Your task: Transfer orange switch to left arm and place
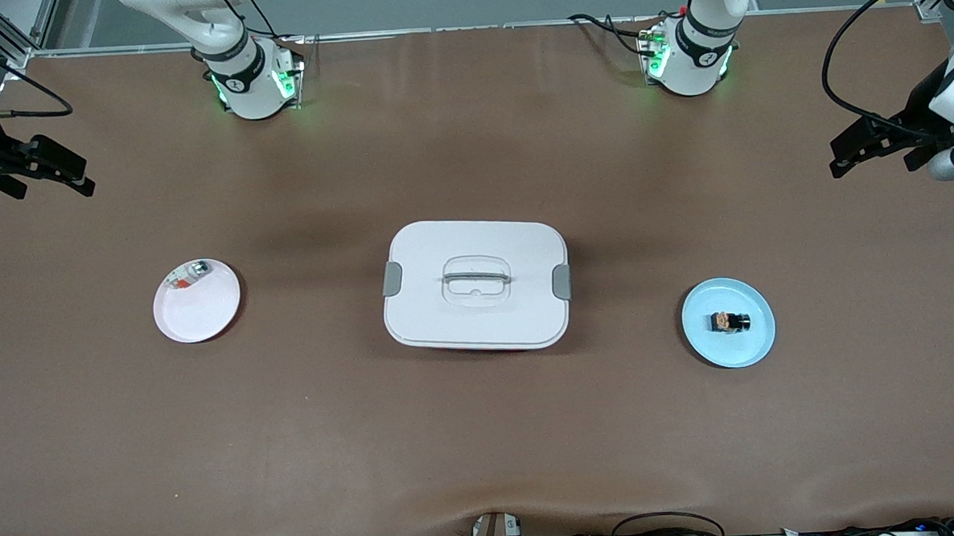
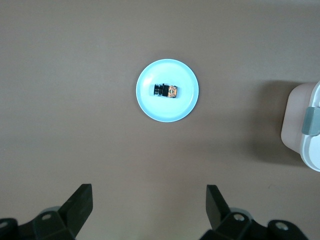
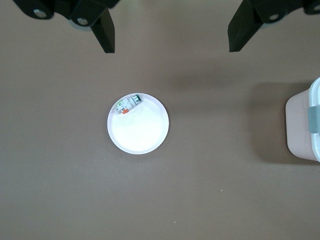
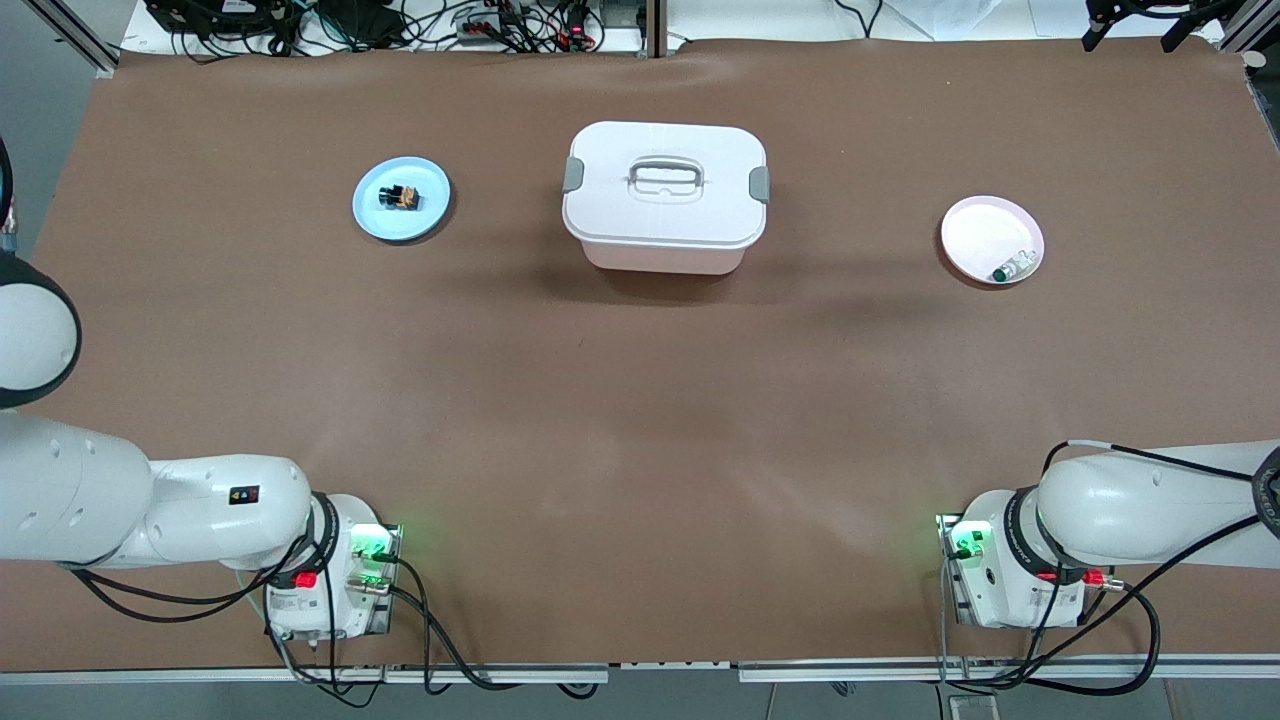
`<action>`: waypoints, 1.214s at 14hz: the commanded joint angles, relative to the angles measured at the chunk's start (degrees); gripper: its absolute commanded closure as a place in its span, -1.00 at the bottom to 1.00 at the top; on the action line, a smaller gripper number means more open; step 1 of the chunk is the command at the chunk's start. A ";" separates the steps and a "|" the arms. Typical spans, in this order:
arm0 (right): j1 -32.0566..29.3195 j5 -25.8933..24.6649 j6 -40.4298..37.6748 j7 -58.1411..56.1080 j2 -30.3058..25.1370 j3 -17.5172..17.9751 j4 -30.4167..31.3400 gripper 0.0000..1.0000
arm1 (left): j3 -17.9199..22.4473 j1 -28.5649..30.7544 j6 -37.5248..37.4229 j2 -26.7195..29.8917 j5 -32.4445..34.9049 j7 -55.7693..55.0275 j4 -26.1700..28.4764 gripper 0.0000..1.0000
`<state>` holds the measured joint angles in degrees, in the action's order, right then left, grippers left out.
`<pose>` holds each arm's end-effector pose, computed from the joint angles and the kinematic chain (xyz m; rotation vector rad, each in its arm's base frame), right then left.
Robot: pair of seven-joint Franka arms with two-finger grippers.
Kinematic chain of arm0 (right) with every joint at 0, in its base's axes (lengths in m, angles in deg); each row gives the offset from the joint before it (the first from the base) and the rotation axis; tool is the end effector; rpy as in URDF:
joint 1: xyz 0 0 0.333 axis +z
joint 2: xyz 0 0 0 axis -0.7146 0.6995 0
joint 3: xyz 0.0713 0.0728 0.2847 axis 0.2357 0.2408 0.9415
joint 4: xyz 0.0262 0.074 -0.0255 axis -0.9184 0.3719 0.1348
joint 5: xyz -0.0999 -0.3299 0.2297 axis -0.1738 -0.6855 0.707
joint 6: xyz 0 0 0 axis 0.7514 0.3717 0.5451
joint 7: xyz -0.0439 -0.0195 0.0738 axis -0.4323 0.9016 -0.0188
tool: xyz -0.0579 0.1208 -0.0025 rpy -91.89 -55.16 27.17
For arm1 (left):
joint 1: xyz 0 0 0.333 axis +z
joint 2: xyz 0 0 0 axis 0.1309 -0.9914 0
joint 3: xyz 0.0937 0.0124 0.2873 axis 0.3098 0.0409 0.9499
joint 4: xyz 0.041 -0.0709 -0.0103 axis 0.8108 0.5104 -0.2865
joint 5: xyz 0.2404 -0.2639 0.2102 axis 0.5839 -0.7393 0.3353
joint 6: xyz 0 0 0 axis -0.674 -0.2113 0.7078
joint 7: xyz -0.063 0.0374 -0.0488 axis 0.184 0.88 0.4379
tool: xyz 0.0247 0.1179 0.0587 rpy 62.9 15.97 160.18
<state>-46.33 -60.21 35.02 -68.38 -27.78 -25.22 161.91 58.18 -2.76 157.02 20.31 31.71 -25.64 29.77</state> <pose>0.5345 -0.0200 0.5842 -3.1162 0.0503 -0.0020 0.5655 -0.0341 0.5899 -3.1246 -0.0522 -0.0201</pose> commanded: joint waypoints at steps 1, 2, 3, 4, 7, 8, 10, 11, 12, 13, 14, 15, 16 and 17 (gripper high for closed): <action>-0.42 -0.50 -0.70 0.60 -0.08 0.50 -0.75 -1.00 | -0.10 -0.02 -0.89 -0.69 0.78 0.66 -1.61 -1.00; -0.34 -0.50 -0.61 0.60 -0.08 0.50 -0.75 -1.00 | -0.01 -0.02 -0.89 -0.69 0.78 0.65 -1.61 -1.00; -0.34 -0.50 -0.61 0.60 -0.08 0.50 -0.75 -1.00 | -0.10 -0.02 -0.89 -0.69 0.78 0.65 -1.61 -1.00; -0.34 -0.50 -0.61 0.60 -0.08 0.50 -0.75 -1.00 | -0.10 -0.02 -0.89 -0.69 0.78 0.65 -1.61 -1.00; -0.34 -0.50 -0.61 0.60 -0.08 0.50 -0.75 -1.00 | -0.10 -0.02 -0.98 -0.69 0.70 0.48 -1.87 -1.00; -0.34 -0.50 -0.61 0.60 -0.08 0.50 -0.75 -1.00 | -0.10 -0.10 -0.98 -0.61 0.70 0.22 -2.05 -1.00; -0.34 -0.50 -0.61 0.60 -0.08 0.50 -0.84 -1.00 | -0.01 -0.19 -1.85 -0.52 0.70 -0.22 -2.23 -1.00; -0.34 -0.50 -0.61 0.60 -0.08 0.50 -0.84 -1.00 | -0.01 -0.19 -2.29 -0.43 0.61 -0.22 -2.31 -1.00; -0.34 -0.50 -0.61 0.60 -0.08 0.50 -0.84 -1.00 | -0.01 -0.11 -2.38 -0.17 0.61 -0.31 -2.31 -1.00; -0.34 -0.50 -0.61 0.60 -0.08 0.50 -0.84 -1.00 | -0.01 -0.10 -2.91 -0.08 0.52 -0.31 -2.31 -1.00; -0.34 -0.50 -0.61 0.60 -0.08 0.50 -0.84 -1.00 | -0.01 -0.10 -3.09 -0.08 0.26 -0.31 -2.31 -1.00; -0.34 -0.50 -0.61 0.60 -0.08 0.58 -0.84 -1.00 | -0.01 -0.10 -3.09 -0.08 0.34 -0.92 -2.31 -1.00; -0.34 -0.50 -0.61 0.60 -0.08 0.58 -0.84 -1.00 | -0.01 -0.10 -3.18 -0.08 0.34 -2.23 -2.31 -1.00; -0.34 -0.50 -0.61 0.60 -0.08 0.58 -1.01 -1.00 | -0.01 -0.10 -3.18 -0.08 0.34 -2.68 -2.31 -1.00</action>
<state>-46.33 -60.21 35.02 -68.38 -27.78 -25.15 161.86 58.18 -2.81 155.18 20.13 31.71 -27.05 28.40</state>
